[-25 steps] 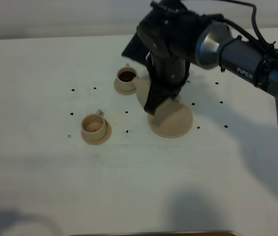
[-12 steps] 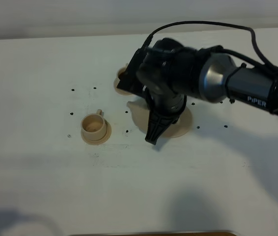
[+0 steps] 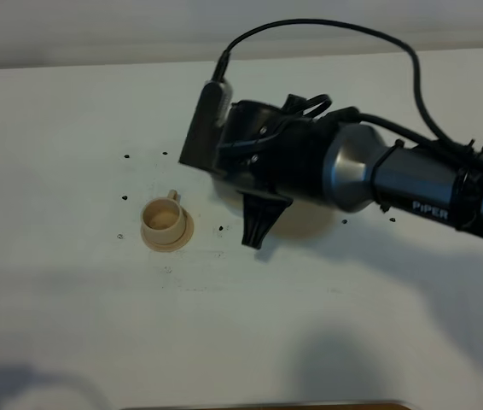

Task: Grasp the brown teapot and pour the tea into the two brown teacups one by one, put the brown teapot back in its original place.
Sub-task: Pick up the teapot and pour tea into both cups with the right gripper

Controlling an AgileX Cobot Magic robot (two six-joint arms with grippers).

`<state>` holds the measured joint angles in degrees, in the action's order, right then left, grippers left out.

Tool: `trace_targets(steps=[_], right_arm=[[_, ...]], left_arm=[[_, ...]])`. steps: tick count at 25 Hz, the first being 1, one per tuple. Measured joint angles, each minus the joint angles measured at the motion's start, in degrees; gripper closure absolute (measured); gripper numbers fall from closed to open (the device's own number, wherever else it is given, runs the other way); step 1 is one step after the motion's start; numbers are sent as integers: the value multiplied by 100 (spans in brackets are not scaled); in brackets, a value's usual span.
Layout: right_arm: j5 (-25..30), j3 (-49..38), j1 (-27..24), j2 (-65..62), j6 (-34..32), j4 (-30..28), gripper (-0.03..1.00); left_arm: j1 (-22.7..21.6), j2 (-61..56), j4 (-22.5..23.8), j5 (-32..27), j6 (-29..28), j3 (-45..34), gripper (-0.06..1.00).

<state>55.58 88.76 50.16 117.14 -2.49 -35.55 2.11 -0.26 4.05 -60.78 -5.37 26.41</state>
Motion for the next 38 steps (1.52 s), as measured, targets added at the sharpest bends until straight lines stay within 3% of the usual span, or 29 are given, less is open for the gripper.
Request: trace_targets(steps=[10, 38], right_arm=[[23, -2, 472, 0, -12, -67, 85], [-279, -179, 693, 351, -601, -1661, 85]], left_arm=[[0, 0, 0, 0, 0, 0, 63], [0, 0, 0, 0, -5, 0, 64]])
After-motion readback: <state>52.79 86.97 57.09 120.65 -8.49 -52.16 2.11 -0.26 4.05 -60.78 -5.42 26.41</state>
